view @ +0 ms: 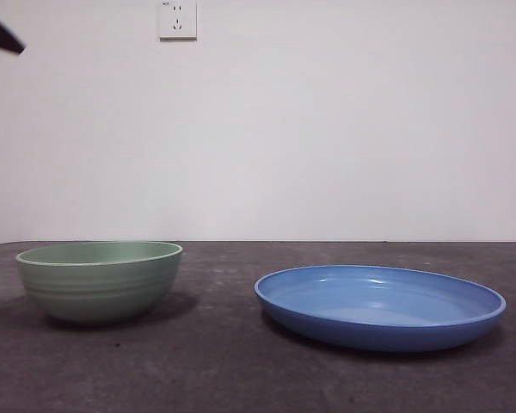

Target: Place the green bowl on the blue plate

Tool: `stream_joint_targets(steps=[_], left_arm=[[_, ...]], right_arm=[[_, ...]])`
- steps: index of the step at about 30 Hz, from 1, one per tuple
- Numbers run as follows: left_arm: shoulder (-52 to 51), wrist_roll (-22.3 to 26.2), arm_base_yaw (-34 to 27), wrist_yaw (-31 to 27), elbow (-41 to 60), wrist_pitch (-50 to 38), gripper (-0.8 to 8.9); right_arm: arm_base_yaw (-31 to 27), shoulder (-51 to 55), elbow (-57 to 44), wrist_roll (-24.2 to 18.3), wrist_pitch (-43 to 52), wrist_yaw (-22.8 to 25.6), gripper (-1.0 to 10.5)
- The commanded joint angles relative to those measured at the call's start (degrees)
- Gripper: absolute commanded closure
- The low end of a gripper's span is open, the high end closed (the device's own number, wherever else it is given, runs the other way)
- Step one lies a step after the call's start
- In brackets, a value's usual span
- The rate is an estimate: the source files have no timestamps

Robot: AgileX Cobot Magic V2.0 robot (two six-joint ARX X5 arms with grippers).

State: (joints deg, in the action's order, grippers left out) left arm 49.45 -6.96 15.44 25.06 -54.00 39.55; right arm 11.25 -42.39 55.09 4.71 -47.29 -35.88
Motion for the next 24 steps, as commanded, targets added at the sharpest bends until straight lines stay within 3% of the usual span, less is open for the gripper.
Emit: stream_joint_targets(steps=[1,6,12,24], left_arm=[[3.34,0.0,-0.98,-2.1,-0.98,0.85,2.12],[10.67,-0.04,-3.37,-2.73,-0.98,1.31,2.2],[21.49,1.49,-5.53,-8.9,-0.98,-0.79,2.2],[37.75,1.57,-6.47,-8.94,-0.98,-7.85,2.24]], right_arm=[[0.26,-0.2,1.14,-0.22,0.55,-0.15,3.0],[0.26,-0.2,1.14,-0.22,0.57,-0.15,3.0],[0.26,-0.2,1.14,-0.22,0.57,-0.15,3.0],[0.26,-0.2,1.14,-0.24,0.57,-0.13,3.0]])
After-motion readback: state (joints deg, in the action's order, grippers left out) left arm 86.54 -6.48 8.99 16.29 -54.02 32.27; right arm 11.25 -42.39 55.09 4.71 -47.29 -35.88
